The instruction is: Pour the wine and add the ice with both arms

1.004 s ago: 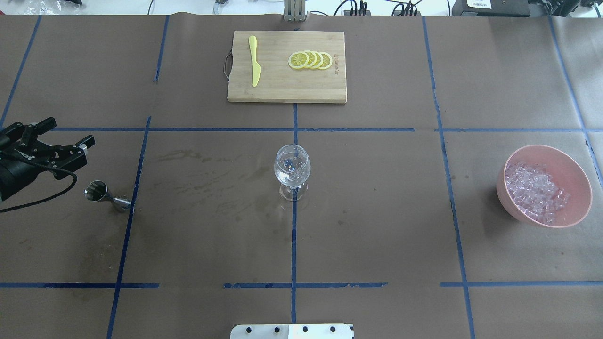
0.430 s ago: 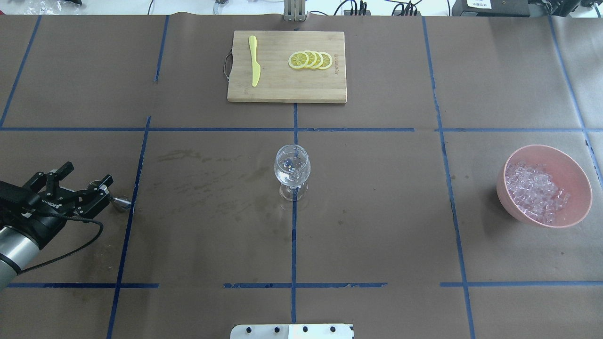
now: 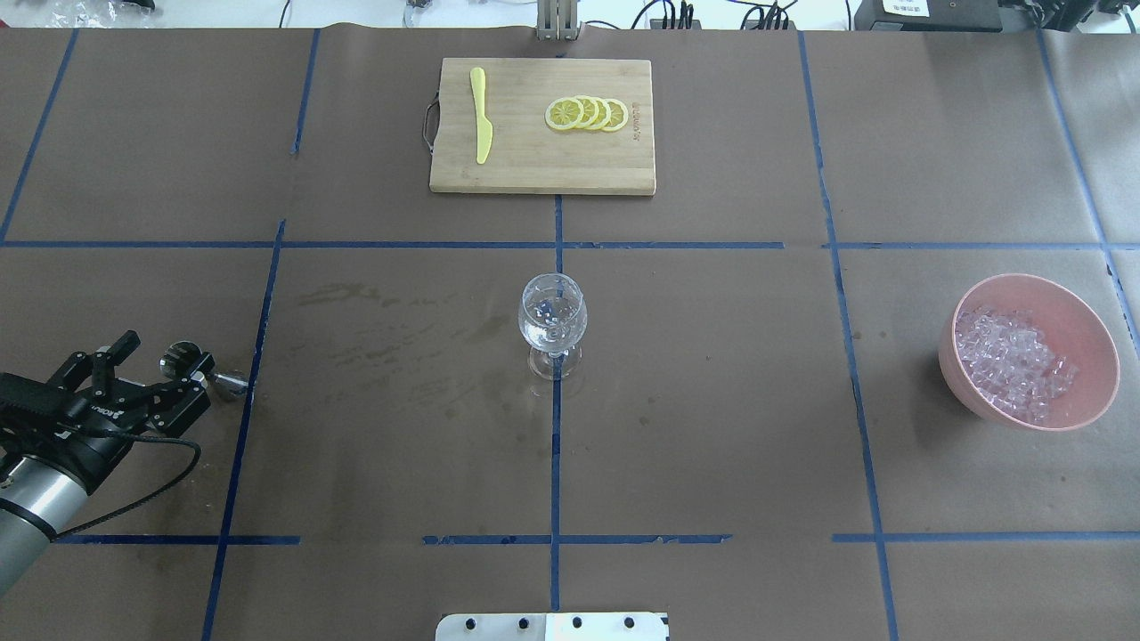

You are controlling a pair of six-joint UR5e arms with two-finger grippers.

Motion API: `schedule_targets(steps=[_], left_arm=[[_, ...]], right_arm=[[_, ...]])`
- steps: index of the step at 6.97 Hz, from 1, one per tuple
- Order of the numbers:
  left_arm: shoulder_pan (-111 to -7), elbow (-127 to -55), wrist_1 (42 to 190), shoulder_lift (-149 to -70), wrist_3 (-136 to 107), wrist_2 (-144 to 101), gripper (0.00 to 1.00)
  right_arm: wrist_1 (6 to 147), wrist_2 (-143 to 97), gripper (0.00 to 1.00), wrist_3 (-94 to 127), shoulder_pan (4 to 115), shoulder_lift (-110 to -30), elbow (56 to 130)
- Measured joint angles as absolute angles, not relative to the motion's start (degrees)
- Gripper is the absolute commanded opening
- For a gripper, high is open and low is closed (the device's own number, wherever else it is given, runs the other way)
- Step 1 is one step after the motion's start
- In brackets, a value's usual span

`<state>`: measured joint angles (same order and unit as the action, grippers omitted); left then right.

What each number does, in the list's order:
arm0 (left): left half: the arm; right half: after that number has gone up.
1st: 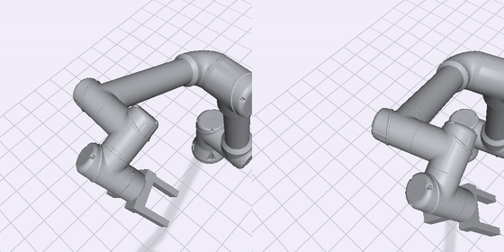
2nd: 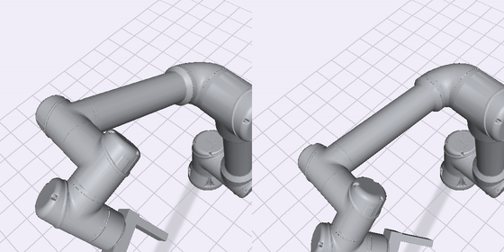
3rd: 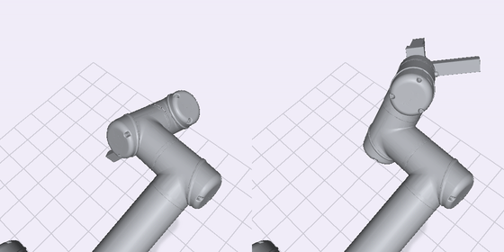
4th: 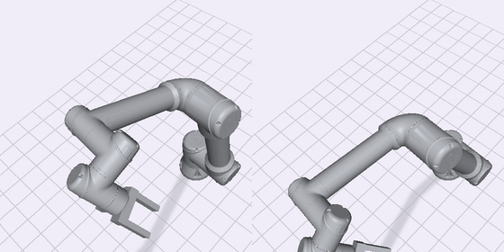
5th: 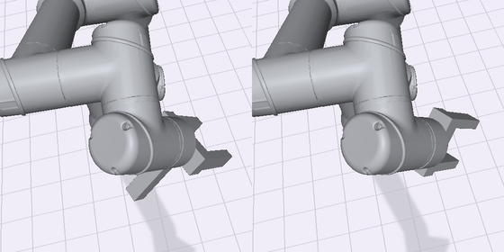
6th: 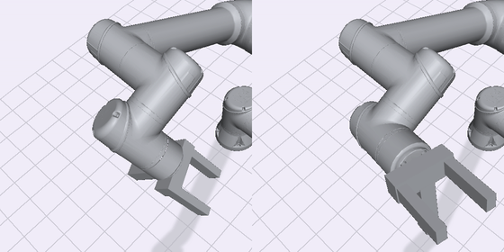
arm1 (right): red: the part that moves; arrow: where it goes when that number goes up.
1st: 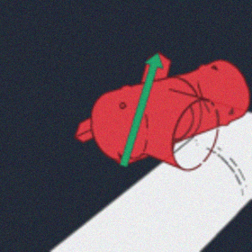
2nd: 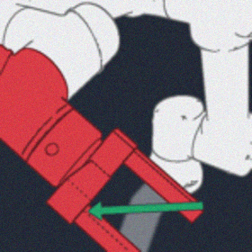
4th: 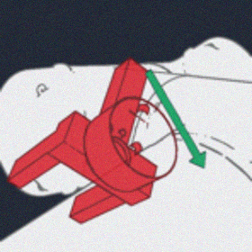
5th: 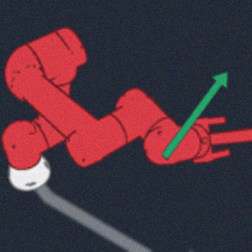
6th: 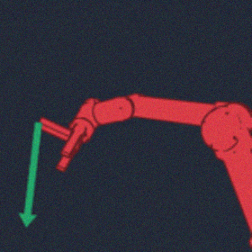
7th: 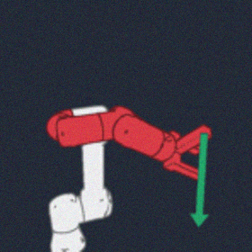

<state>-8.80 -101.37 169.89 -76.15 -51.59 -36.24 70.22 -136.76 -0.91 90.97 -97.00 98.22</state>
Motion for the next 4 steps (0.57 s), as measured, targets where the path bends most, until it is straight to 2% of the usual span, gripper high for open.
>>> schedule_targets(steps=[2,4], left_arm=[[-6.9,-97.6,169.9,-78.1,-54.1,-33.2,0.98],[-5.8,-94.3,169.9,-80.4,-55.1,-31.5,0.91]], right_arm=[[70.2,-136.8,1.0,-0.7,91.0,-97.0,98.3],[70.2,-136.8,1.0,-0.7,91.0,-97.0,98.3]])
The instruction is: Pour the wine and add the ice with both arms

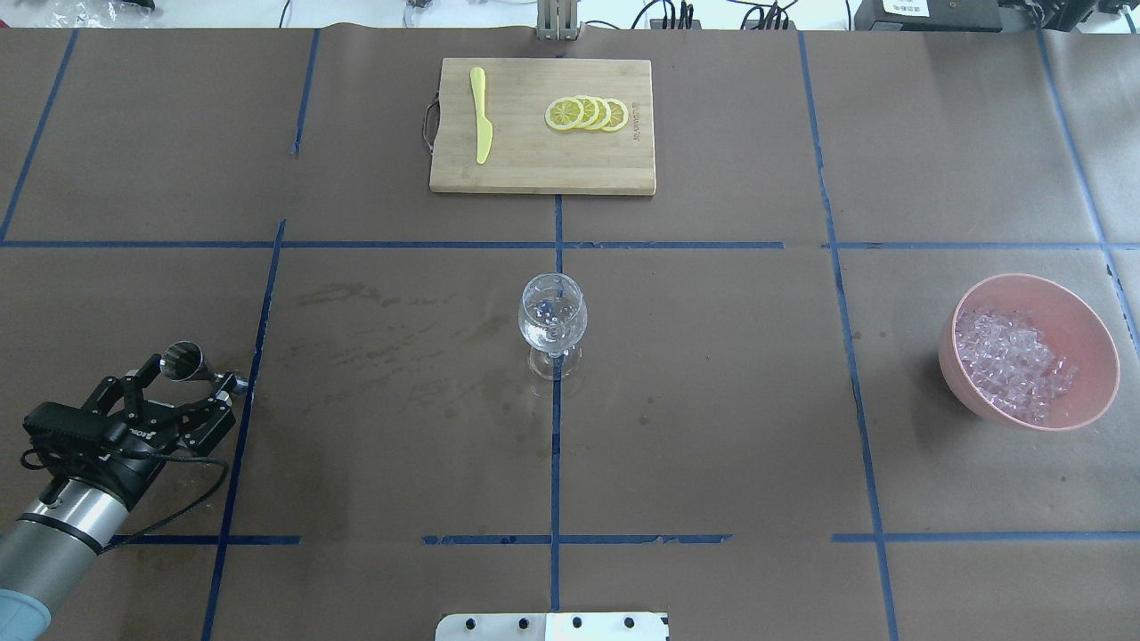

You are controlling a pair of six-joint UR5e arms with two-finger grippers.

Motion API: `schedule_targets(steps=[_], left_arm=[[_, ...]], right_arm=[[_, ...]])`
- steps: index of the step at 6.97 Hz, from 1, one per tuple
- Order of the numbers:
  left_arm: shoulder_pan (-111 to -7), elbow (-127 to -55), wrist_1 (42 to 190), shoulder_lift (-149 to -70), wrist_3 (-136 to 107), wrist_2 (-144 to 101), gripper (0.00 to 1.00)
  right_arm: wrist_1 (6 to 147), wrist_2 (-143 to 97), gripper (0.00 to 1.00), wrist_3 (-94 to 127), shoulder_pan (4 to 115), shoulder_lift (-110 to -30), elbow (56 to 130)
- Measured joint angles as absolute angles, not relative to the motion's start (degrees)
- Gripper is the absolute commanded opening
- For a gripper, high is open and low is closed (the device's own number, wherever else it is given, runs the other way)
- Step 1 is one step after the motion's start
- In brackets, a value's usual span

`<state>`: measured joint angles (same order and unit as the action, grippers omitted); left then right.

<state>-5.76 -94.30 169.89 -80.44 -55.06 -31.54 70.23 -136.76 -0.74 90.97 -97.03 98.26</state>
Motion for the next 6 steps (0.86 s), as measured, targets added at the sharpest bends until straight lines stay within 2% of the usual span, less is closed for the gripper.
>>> schedule_targets(steps=[3,5,6], left_arm=[[-5.6,-91.3,170.0,-82.2,-55.2,-31.3,0.89],[-5.5,-91.0,170.4,-82.5,-55.2,-31.4,0.72],[-5.5,-90.9,170.5,-82.5,-55.2,-31.5,0.57]], right_arm=[[70.2,-136.8,1.0,-0.8,91.0,-97.0,98.3],[70.2,-136.8,1.0,-0.8,91.0,-97.0,98.3],[70.2,-136.8,1.0,-0.8,91.0,-97.0,98.3]])
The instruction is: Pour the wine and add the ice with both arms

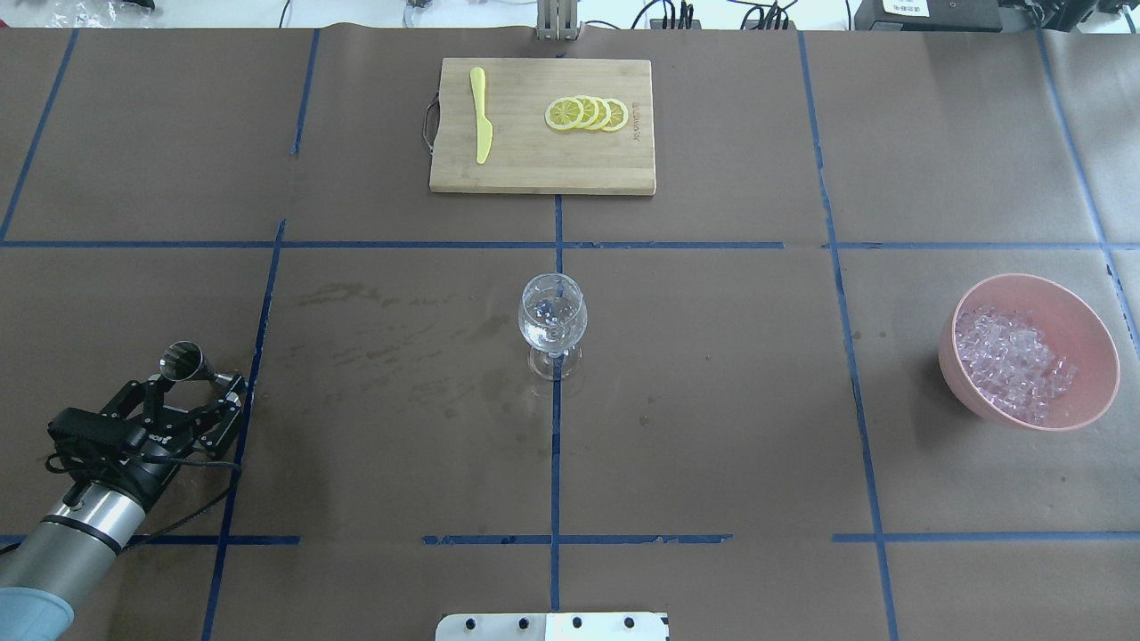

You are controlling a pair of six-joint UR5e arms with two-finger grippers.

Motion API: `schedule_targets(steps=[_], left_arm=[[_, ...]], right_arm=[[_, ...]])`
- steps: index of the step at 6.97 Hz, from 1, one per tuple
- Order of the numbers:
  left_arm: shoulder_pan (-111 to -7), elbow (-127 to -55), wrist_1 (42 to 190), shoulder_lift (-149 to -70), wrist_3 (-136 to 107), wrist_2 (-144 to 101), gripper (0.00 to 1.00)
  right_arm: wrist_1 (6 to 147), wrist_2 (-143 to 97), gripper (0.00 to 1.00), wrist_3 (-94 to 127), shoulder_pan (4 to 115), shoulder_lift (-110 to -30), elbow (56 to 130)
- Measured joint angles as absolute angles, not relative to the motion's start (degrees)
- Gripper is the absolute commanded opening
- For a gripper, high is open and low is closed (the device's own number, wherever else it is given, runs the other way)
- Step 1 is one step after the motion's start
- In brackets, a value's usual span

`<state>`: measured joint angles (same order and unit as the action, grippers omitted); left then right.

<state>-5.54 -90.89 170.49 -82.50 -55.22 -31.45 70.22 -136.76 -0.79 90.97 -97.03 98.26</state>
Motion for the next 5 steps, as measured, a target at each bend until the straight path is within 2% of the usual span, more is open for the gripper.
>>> schedule_targets(steps=[1,5], left_arm=[[-5.5,-90.8,170.6,-82.5,-55.3,-31.5,0.54],[-5.5,-90.3,170.6,-82.5,-55.8,-31.5,0.52]], right_arm=[[70.2,-136.8,1.0,-0.8,91.0,-97.0,98.3],[70.2,-136.8,1.0,-0.8,91.0,-97.0,98.3]])
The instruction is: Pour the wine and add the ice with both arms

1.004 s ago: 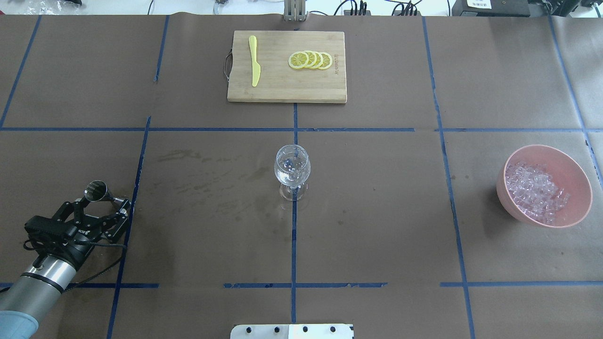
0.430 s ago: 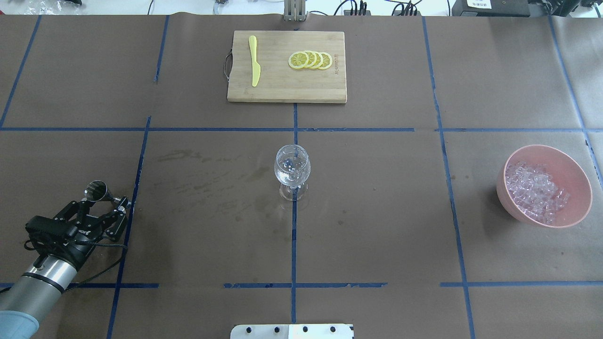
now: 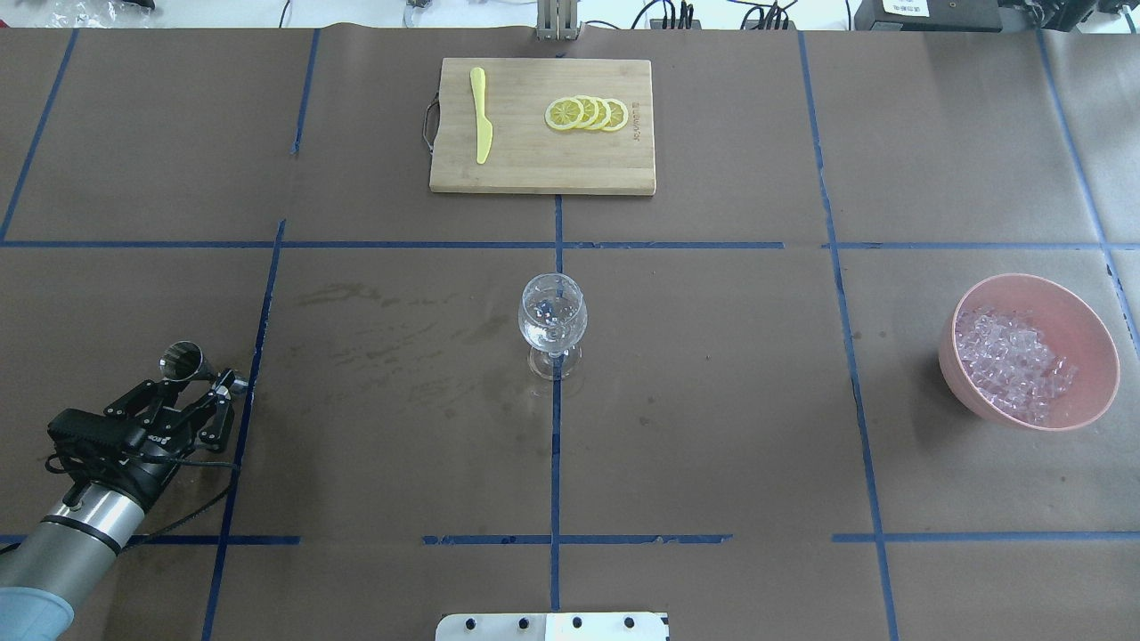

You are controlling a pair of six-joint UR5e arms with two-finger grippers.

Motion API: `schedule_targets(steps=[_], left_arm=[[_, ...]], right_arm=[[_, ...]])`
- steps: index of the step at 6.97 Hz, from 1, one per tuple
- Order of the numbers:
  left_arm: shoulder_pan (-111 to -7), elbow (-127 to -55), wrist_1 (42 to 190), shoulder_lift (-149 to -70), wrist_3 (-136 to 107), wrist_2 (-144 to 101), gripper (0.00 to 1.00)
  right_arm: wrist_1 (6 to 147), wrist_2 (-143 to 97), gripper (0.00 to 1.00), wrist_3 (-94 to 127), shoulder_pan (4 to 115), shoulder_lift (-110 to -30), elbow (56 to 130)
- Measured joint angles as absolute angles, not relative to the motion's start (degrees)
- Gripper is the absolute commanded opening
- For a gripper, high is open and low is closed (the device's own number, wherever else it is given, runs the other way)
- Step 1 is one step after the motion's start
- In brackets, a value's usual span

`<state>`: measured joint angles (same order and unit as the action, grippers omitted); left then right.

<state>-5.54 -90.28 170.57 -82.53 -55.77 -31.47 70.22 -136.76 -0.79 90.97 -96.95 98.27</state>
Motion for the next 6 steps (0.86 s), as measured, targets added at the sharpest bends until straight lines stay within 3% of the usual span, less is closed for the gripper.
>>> schedule_targets(steps=[4,6], left_arm=[[-5.5,-90.3,170.6,-82.9,-55.8,-31.5,0.51],[-5.5,-90.2,170.6,-83.0,-55.8,-31.6,0.0]], right_arm=[[70.2,-136.8,1.0,-0.8,91.0,-96.9,98.3],[70.2,-136.8,1.0,-0.8,91.0,-96.9,98.3]])
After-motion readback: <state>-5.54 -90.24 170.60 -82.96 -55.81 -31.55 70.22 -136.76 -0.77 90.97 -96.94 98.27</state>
